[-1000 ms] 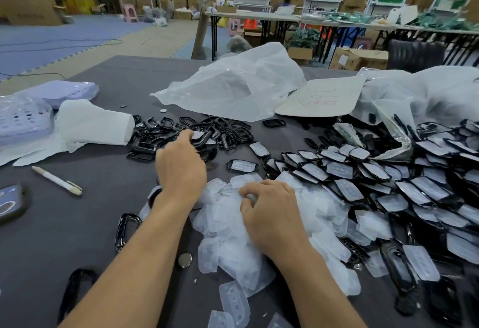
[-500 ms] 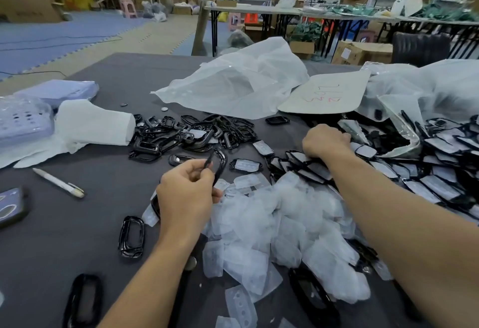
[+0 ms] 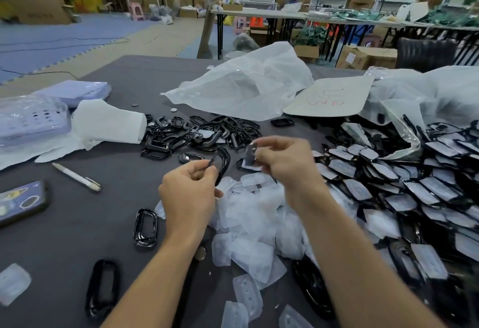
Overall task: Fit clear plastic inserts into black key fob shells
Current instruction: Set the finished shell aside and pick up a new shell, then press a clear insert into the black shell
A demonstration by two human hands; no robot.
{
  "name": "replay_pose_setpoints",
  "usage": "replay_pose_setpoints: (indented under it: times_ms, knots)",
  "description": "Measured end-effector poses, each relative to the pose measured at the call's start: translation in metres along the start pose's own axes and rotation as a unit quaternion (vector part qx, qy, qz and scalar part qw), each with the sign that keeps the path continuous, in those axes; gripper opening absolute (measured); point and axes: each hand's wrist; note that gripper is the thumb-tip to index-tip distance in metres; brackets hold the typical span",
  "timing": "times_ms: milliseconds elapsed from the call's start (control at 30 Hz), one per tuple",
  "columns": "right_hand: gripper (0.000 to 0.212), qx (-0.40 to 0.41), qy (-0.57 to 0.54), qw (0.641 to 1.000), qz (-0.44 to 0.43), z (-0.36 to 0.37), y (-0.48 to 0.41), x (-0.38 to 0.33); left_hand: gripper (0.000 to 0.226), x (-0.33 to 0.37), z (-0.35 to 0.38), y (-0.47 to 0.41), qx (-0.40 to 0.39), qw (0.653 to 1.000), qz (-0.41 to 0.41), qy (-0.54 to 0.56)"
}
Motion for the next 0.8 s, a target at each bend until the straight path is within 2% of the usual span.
replay_pose_setpoints:
  times_ms: [100, 200, 367, 533, 700, 800]
  knots:
    - [0.018, 0.009, -0.049, 0.997, 0.055, 0.003, 0.036, 0.019, 0.024, 0.003, -0.004, 0.014, -0.037, 0.999, 0.008, 0.017]
    - [0.015, 0.057, -0.086, 0.991, 0.09, 0.003, 0.049, 0.029, 0.028, 0.003, -0.005, 0.025, -0.081, 0.996, 0.02, 0.027]
    - [0.018, 0.088, -0.117, 0.987, 0.073, -0.001, 0.053, 0.036, 0.029, 0.0, -0.006, 0.03, -0.136, 0.989, 0.057, 0.004]
    - [0.014, 0.093, -0.157, 0.981, 0.066, -0.001, 0.049, 0.04, 0.031, 0.005, -0.007, 0.032, -0.146, 0.983, 0.099, -0.046]
    - [0.014, 0.06, -0.18, 0.98, 0.064, -0.004, 0.048, 0.041, 0.029, 0.01, -0.012, 0.033, -0.121, 0.966, 0.185, -0.135]
    - [0.019, 0.032, -0.204, 0.976, 0.071, -0.007, 0.05, 0.036, 0.033, 0.01, -0.012, 0.035, -0.084, 0.947, 0.275, -0.143]
Point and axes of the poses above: each hand's wrist, its own y-axis away from the middle knuckle, its own z-axis out of the palm, x = y × z, and after that the axes turned 15 degrees about x, right-handed
